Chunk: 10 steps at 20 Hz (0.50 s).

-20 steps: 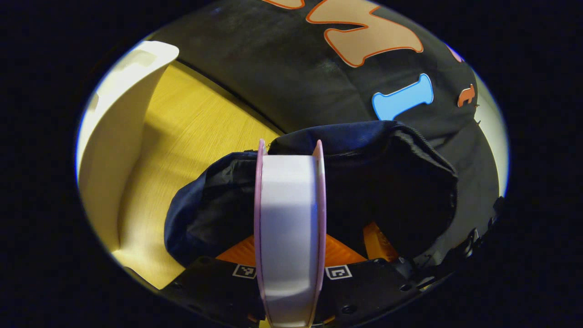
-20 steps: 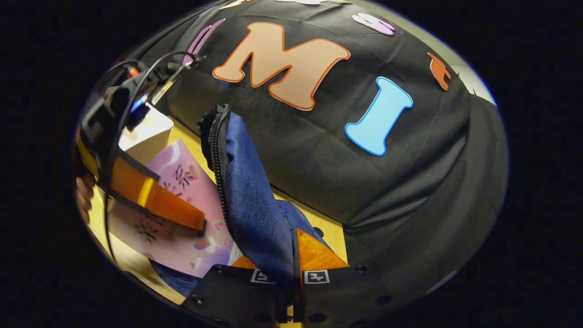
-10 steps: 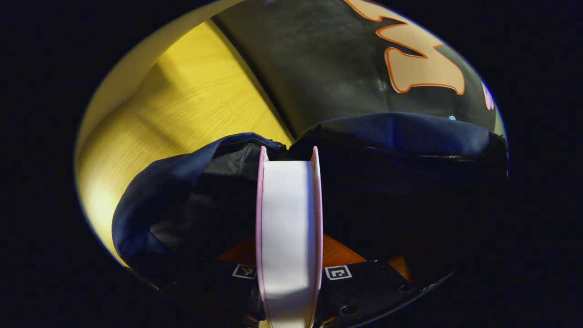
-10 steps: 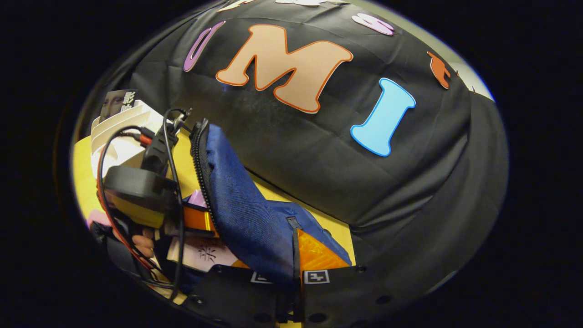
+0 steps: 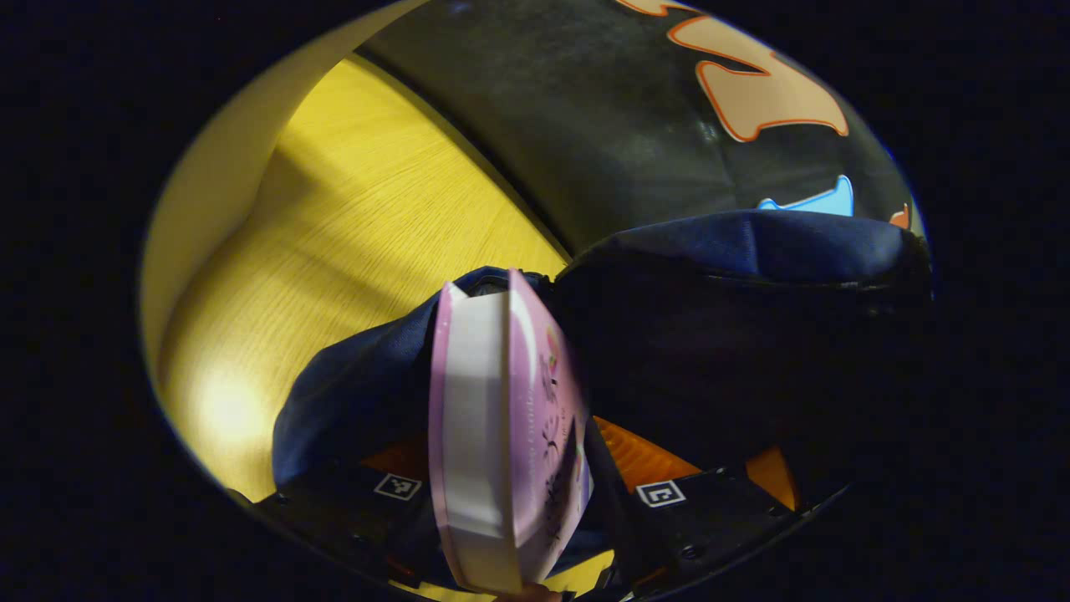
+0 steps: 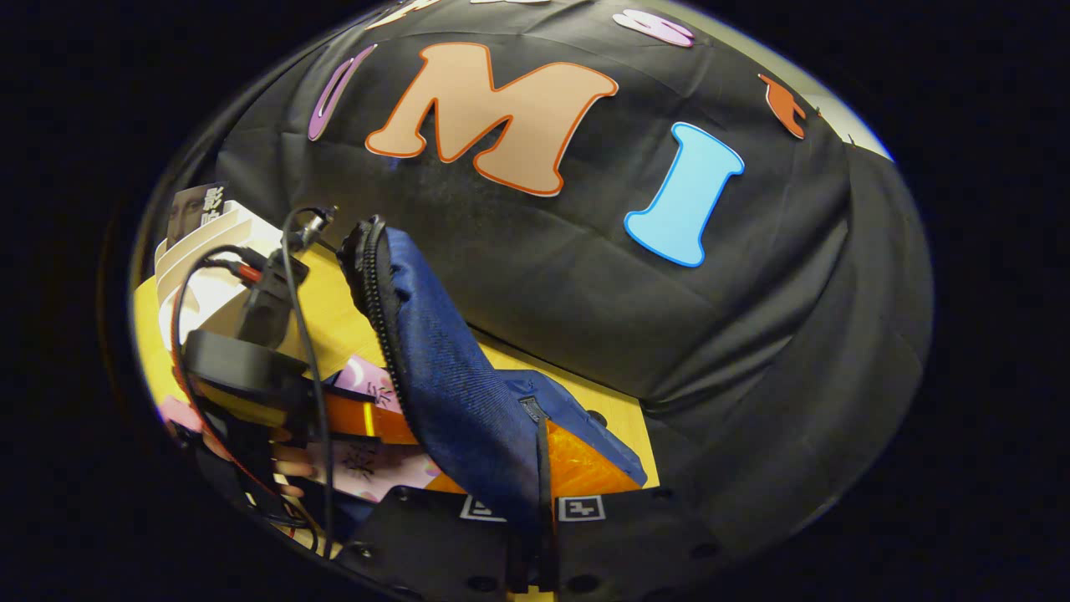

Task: Open the schoolbag, grab two books from the bookshelf and put them into the schoolbag.

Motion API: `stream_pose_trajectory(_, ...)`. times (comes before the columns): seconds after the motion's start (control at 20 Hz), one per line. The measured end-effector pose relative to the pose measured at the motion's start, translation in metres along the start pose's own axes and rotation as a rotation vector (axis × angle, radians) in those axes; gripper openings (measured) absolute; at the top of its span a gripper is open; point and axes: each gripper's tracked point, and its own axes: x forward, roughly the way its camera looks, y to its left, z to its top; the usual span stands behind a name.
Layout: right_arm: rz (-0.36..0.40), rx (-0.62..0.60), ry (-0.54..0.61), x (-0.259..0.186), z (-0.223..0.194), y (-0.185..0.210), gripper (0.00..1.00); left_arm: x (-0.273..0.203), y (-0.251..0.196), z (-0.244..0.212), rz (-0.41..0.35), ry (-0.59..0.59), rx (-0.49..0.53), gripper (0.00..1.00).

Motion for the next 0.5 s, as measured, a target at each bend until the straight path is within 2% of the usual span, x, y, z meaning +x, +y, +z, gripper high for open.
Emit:
stream_pose_trajectory(0.1, 0.001, -0.009, -0.002, -0.001, -0.004, 0.006, 0.06, -0.017, -0.008, -0.003, 0.001, 0.015, 0.038, 0.81)
stream_pose_trajectory(0.2, 0.005, -0.014, 0.000, -0.001, -0.005, 0.007, 0.06, -0.034, -0.011, -0.001, 0.022, 0.015, 0.092, 0.96)
stream_pose_trajectory(0.3, 0.007, -0.017, 0.000, -0.001, -0.003, 0.005, 0.06, -0.052, -0.012, -0.003, 0.040, 0.024, 0.161, 0.93)
stream_pose_trajectory(0.35, 0.009, -0.016, 0.002, -0.002, -0.003, 0.004, 0.06, -0.064, -0.012, -0.003, 0.052, 0.033, 0.195, 0.96)
stream_pose_trajectory(0.5, 0.012, -0.017, 0.004, 0.000, -0.005, 0.003, 0.06, -0.093, -0.029, 0.000, 0.056, 0.035, 0.284, 0.96)
